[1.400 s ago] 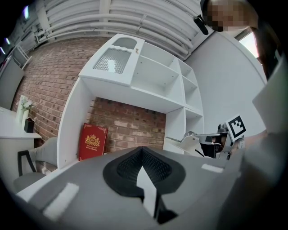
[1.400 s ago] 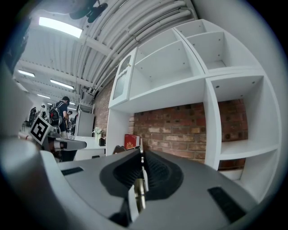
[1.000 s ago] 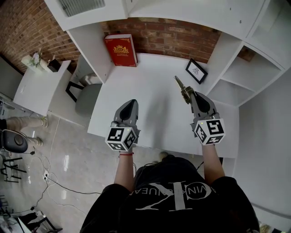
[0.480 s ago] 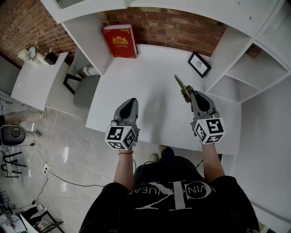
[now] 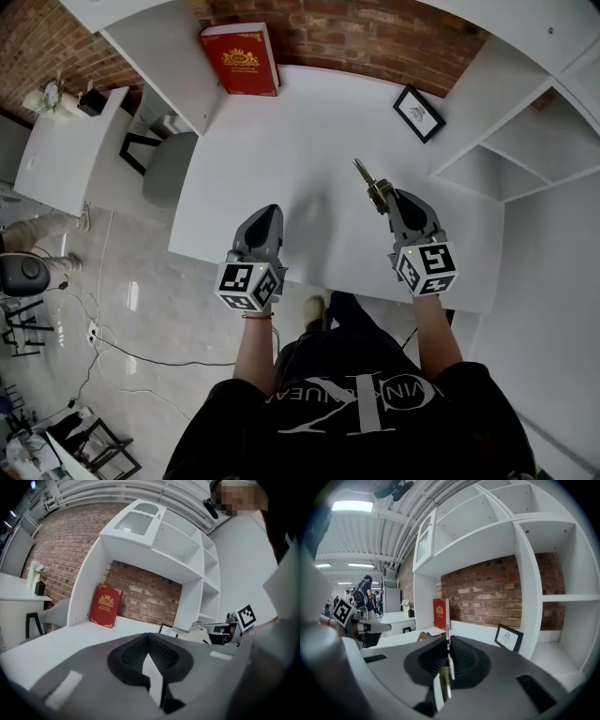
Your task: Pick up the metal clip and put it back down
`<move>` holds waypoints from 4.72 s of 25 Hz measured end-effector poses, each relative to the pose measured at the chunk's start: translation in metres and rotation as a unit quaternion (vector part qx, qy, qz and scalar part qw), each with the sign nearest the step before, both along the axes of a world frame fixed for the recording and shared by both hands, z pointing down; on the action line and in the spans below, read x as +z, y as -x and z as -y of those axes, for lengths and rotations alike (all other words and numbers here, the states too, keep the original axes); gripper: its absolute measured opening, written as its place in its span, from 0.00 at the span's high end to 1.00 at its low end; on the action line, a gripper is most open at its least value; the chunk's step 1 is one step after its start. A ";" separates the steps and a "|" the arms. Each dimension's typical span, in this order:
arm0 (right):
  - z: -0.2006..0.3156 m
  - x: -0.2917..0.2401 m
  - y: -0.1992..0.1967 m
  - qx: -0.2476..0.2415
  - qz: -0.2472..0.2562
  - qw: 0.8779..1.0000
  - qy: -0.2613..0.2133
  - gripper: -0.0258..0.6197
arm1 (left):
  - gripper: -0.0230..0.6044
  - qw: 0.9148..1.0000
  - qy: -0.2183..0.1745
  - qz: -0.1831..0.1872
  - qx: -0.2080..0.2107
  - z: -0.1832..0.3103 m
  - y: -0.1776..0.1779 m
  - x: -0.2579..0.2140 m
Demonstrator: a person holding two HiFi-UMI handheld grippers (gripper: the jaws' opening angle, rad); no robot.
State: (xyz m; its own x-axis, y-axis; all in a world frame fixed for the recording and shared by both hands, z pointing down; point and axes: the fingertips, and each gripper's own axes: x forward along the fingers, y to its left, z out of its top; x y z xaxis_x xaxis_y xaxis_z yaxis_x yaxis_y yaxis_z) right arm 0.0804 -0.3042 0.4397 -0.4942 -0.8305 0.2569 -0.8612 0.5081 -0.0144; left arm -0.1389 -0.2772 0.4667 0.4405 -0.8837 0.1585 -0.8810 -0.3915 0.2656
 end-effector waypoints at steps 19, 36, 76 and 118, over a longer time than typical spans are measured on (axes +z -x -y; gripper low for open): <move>-0.017 0.119 0.022 -0.054 -0.150 0.985 0.060 0.93 | 0.95 0.997 0.076 0.004 0.013 -0.037 -0.010 0.063; -0.040 0.147 0.048 -0.165 -0.263 0.950 0.020 0.93 | 0.95 0.997 0.072 0.007 0.013 -0.045 -0.009 0.059; -0.064 -0.014 -0.022 -0.019 0.032 0.999 -0.008 0.93 | 0.95 0.997 -0.047 0.016 0.053 -0.022 -0.029 -0.034; -0.064 -0.080 -0.066 0.041 0.066 0.993 -0.084 0.94 | 0.95 0.995 -0.095 0.014 0.037 -0.022 -0.030 -0.080</move>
State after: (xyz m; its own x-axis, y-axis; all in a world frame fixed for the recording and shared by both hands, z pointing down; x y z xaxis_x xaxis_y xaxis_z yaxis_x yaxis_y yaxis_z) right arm 0.1464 -0.2402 0.3598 -0.4437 -0.8948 0.0485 -0.8958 0.4415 -0.0503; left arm -0.1085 -0.2557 0.3868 0.5038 -0.8638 0.0052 -0.8537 -0.4969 0.1556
